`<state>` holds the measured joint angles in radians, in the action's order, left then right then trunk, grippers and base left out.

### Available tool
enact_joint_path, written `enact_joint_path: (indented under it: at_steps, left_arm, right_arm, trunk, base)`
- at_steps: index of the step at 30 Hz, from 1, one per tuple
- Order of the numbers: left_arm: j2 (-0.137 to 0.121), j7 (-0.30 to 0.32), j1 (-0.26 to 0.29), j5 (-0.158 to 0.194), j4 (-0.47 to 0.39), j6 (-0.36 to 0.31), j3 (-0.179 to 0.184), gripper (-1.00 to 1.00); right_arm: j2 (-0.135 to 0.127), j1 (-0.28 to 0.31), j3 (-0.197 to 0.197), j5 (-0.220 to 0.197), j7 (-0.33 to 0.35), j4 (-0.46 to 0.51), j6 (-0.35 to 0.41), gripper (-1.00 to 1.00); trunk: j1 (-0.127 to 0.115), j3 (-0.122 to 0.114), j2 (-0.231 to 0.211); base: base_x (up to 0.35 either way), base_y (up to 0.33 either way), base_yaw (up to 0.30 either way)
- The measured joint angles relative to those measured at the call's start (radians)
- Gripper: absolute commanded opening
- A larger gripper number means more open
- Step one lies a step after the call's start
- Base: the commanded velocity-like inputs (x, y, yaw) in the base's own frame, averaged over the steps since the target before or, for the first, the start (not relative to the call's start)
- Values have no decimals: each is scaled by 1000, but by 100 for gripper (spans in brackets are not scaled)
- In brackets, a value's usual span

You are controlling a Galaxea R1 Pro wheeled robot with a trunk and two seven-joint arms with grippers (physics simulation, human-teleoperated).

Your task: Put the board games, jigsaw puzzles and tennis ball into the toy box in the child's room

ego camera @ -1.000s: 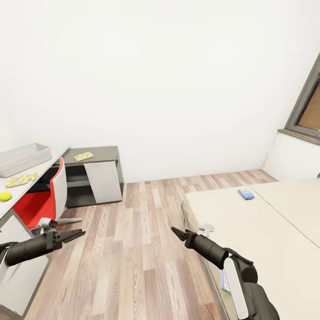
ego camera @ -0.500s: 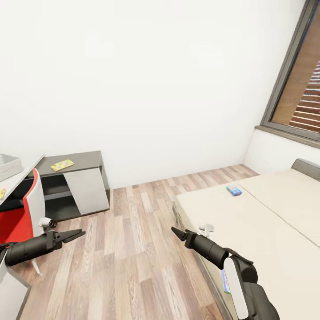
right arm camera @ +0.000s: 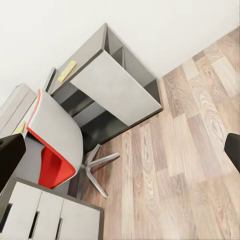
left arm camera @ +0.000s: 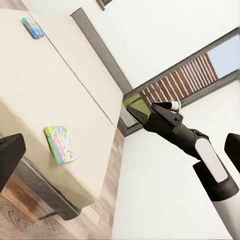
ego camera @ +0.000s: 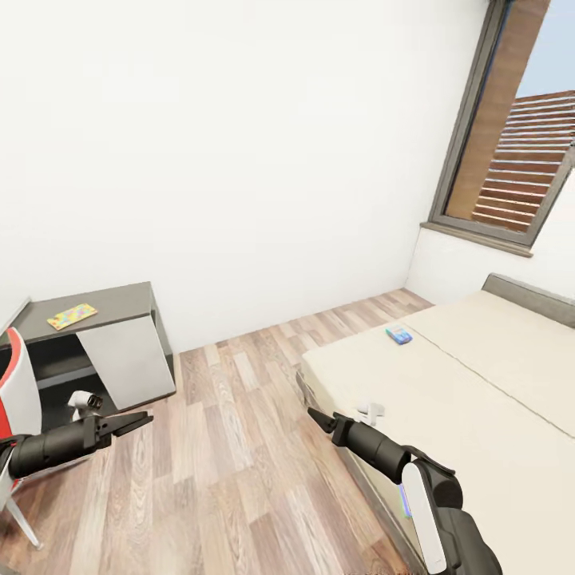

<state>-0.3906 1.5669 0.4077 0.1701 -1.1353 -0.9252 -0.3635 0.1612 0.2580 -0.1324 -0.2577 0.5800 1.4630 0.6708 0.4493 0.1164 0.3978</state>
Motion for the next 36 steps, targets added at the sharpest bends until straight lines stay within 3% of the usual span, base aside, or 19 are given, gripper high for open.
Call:
enact_joint_path:
  at_steps: [18, 36]
  left_arm:
    - [0, 0, 0, 0, 0, 0, 0, 100]
    - [-1, 0, 0, 1, 0, 0, 0, 100]
  right_arm:
    - [0, 0, 0, 0, 0, 0, 0, 100]
    - [0, 0, 0, 0, 0, 0, 0, 100]
  trunk:
    - [0, -8, 0]
    - [0, -16, 0]
  base:
    - [2, 262, -279]
    - [0, 16, -270]
